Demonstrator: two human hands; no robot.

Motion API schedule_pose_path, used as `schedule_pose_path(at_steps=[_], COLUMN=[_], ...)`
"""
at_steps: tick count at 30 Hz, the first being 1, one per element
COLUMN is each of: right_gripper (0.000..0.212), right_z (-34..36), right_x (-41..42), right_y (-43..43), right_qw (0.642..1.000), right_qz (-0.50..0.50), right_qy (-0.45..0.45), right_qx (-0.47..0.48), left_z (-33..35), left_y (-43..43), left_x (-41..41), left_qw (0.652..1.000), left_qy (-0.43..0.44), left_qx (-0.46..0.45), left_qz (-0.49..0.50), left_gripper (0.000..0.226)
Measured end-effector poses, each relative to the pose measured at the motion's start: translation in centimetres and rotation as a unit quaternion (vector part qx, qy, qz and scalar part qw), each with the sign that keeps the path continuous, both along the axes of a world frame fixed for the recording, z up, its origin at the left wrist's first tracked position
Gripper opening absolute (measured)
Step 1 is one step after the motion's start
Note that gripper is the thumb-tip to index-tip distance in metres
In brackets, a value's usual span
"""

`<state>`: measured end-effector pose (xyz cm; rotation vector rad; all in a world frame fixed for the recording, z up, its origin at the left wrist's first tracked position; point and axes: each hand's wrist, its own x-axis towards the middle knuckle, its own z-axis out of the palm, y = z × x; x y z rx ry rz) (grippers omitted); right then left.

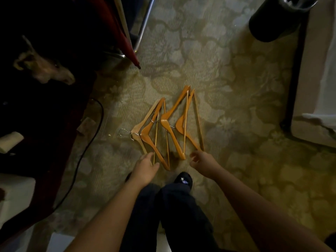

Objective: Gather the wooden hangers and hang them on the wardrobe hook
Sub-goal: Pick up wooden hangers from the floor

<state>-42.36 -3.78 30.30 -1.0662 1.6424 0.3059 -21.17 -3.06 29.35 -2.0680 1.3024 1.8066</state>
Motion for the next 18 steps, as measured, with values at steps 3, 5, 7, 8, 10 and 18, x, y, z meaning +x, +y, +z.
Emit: schedule_pose_path(at_steps=[3, 5, 7, 8, 10, 18], right_gripper=[0.038, 0.040, 0.043, 0.045, 0.049, 0.053], right_z=[-6.0, -10.1, -14.1, -16.1, -19.9, -31.8], right_x=[0.9, 1.5, 2.0, 2.2, 2.8, 4.9], right_y=[-0.8, -1.3, -1.9, -2.3, -3.2, -5.7], right_qw=[1.000, 1.000, 1.000, 0.999, 0.999, 0.991], right_qz=[-0.001, -0.001, -0.001, 0.000, 0.006, 0.018], right_qy=[0.010, 0.021, 0.029, 0.032, 0.044, 0.093], right_qx=[0.000, 0.000, 0.001, 0.000, -0.012, -0.094], left_z=[-6.1, -10.3, -14.3, -16.2, -20.0, -31.7], left_y=[-0.2, -0.4, -0.6, -0.7, -0.9, -2.0], left_x=[-0.8, -1.0, -0.8, -0.7, -0.4, -0.3], left_qw=[1.000, 1.000, 1.000, 1.000, 1.000, 0.999], left_qy=[0.007, 0.008, 0.006, 0.004, -0.002, -0.044], left_qx=[-0.013, -0.010, -0.003, -0.003, -0.006, -0.004], left_qz=[-0.003, 0.009, 0.020, 0.022, 0.021, 0.014], left_gripper=[0.057, 0.059, 0.059, 0.058, 0.057, 0.072])
